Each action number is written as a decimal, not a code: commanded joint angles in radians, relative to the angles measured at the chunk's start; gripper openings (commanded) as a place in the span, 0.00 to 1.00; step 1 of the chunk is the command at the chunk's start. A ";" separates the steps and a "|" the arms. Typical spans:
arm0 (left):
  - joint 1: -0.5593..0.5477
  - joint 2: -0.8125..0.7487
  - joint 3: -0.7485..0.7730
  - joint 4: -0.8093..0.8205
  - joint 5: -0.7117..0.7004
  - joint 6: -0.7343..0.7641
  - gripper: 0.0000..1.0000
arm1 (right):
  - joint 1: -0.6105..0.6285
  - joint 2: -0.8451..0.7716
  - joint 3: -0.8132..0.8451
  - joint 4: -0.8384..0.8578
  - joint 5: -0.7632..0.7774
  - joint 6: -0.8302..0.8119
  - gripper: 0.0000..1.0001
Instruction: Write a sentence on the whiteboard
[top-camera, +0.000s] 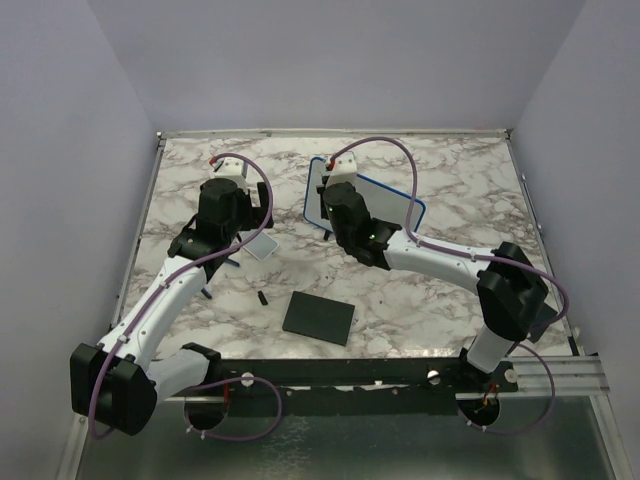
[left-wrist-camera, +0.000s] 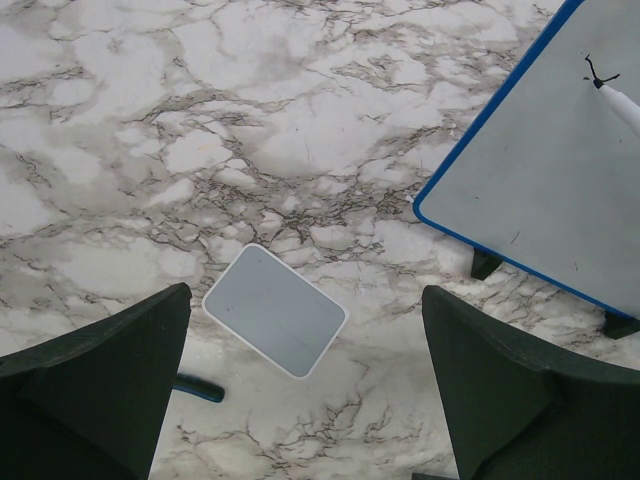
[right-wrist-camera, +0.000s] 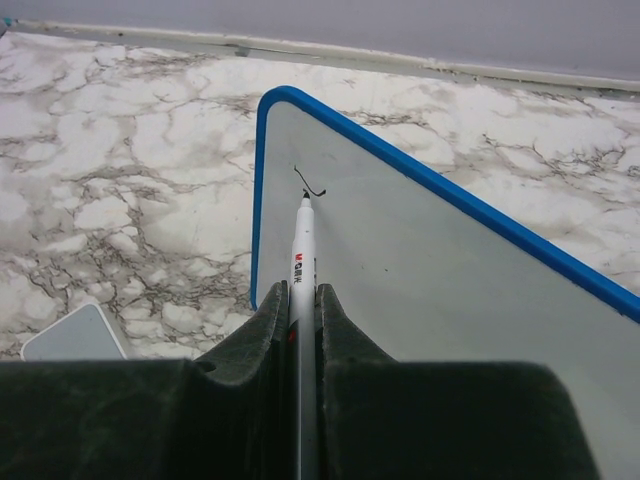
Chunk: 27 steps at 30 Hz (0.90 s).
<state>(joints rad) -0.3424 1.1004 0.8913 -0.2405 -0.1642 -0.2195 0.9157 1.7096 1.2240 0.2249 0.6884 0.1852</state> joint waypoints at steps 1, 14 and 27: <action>-0.004 -0.016 -0.011 0.013 0.020 0.009 0.99 | -0.003 0.018 0.028 0.033 0.031 -0.012 0.00; -0.006 -0.019 -0.011 0.014 0.020 0.010 0.99 | -0.005 0.037 0.009 0.010 0.026 0.017 0.00; -0.007 -0.025 -0.012 0.014 0.020 0.010 0.99 | -0.005 0.052 -0.004 -0.010 0.015 0.047 0.00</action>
<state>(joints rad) -0.3443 1.0973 0.8913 -0.2405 -0.1638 -0.2192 0.9150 1.7390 1.2243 0.2306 0.6903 0.2119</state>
